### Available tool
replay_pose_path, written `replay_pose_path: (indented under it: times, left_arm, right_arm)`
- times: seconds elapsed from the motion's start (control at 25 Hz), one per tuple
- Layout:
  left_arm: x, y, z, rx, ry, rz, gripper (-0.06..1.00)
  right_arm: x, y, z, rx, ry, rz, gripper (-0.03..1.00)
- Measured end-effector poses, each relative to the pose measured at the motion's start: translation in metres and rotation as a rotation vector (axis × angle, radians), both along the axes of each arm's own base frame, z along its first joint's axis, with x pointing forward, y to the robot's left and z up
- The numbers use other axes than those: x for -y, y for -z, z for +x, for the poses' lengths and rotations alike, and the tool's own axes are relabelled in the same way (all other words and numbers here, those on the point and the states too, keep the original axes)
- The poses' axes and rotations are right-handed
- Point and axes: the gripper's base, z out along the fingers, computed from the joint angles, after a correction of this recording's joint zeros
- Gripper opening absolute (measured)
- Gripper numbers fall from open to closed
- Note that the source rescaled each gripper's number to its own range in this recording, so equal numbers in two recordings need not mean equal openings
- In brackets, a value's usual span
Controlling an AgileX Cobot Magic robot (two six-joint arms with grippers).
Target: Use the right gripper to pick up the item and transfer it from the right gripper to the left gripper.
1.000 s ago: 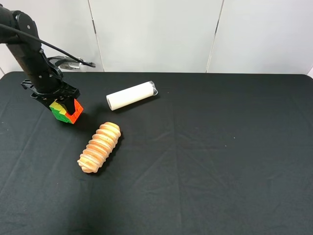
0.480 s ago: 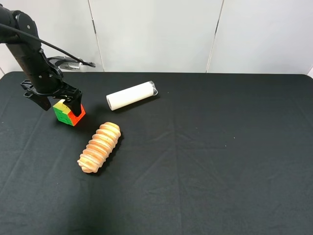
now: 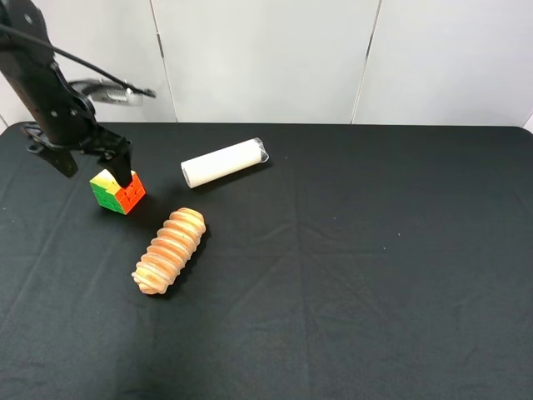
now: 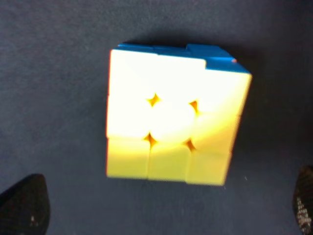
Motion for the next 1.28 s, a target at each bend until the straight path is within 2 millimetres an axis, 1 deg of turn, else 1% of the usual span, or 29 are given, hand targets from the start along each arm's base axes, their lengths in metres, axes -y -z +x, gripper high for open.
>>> replay_pose_path:
  times: [0.36, 0.6, 0.72, 0.88, 0.96, 1.12, 1.28]
  left_arm:
    - [-0.003, -0.069, -0.025, 0.132, 0.005, -0.018, 1.0]
    - [-0.006, -0.113, -0.053, 0.196, 0.008, -0.028, 1.0]
    - [-0.008, -0.14, -0.073, 0.248, -0.002, -0.037, 1.0]
    - [-0.012, -0.178, -0.106, 0.362, -0.012, -0.055, 1.0]
    - [-0.014, -0.196, -0.126, 0.413, -0.019, -0.064, 1.0]
    - [-0.019, -0.222, -0.167, 0.483, -0.034, -0.08, 1.0]
    - [-0.024, -0.244, -0.208, 0.576, -0.069, -0.109, 1.0]
  right_arm:
    - [0.0, 0.0, 0.0, 0.0, 0.0, 0.0, 1.0]
    - [0.0, 0.0, 0.0, 0.0, 0.0, 0.0, 1.0]
    - [0.0, 0.0, 0.0, 0.0, 0.0, 0.0, 1.0]
    - [0.0, 0.0, 0.0, 0.0, 0.0, 0.0, 1.0]
    - [0.0, 0.0, 0.0, 0.0, 0.0, 0.0, 1.0]
    - [0.0, 0.0, 0.0, 0.0, 0.0, 0.0, 1.0]
    - [0.0, 0.0, 0.0, 0.0, 0.0, 0.0, 1.0]
